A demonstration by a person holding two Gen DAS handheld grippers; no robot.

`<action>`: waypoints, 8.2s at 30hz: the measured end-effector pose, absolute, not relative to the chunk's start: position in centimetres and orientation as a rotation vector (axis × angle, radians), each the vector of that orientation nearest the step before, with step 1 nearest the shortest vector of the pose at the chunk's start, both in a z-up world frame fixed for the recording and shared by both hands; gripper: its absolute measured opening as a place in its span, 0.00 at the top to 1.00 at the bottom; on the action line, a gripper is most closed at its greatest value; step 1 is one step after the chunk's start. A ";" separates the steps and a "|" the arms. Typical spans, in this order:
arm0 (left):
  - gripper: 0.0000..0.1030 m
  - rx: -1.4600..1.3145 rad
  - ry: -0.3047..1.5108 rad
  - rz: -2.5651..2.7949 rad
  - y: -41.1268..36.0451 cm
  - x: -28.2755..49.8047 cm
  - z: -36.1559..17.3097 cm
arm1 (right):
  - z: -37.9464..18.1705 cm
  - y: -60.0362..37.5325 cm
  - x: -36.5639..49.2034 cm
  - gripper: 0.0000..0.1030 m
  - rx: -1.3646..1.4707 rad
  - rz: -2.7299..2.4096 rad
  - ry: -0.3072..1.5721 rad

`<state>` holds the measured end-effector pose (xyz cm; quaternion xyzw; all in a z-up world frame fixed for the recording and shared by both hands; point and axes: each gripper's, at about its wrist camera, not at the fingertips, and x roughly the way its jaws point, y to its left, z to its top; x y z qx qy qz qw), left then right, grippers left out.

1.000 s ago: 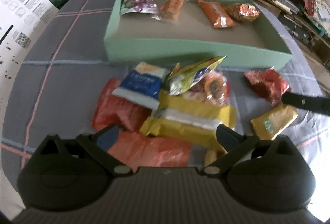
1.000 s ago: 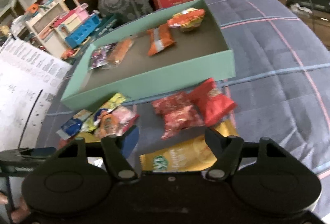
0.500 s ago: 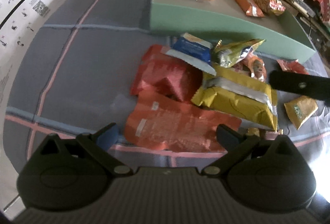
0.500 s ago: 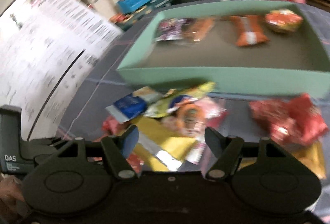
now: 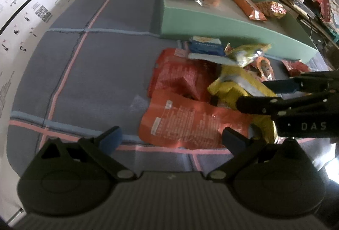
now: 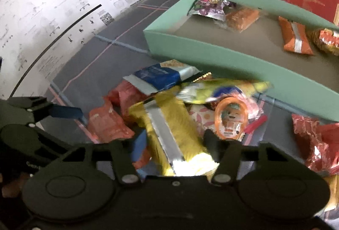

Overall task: Organize snacks
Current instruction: 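Grasp the yellow silver-striped bar with right tool while left tool grasps the long red bag, then place both held snacks inside the green box and open both tools, then move left tool toward the red bag while right tool approaches the blue packet, then grasp the red chips bag with left tool while right tool grasps the blue biscuit packet, then carry both held snacks into the green box and open both tools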

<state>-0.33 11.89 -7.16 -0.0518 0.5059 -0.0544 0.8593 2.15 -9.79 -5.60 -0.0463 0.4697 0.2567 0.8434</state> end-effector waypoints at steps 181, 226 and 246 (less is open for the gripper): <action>0.00 0.134 0.988 -0.158 9.1 4.9 -6.2 | -2.7 -18.6 3.1 0.00 0.283 0.263 0.967; 0.37 -0.114 0.918 -0.155 14.7 3.1 -5.8 | -3.6 -8.7 5.4 0.62 0.063 0.457 0.994; 0.37 0.025 0.766 -0.222 6.4 12.6 2.7 | 1.5 -20.5 9.4 0.61 0.320 0.264 0.812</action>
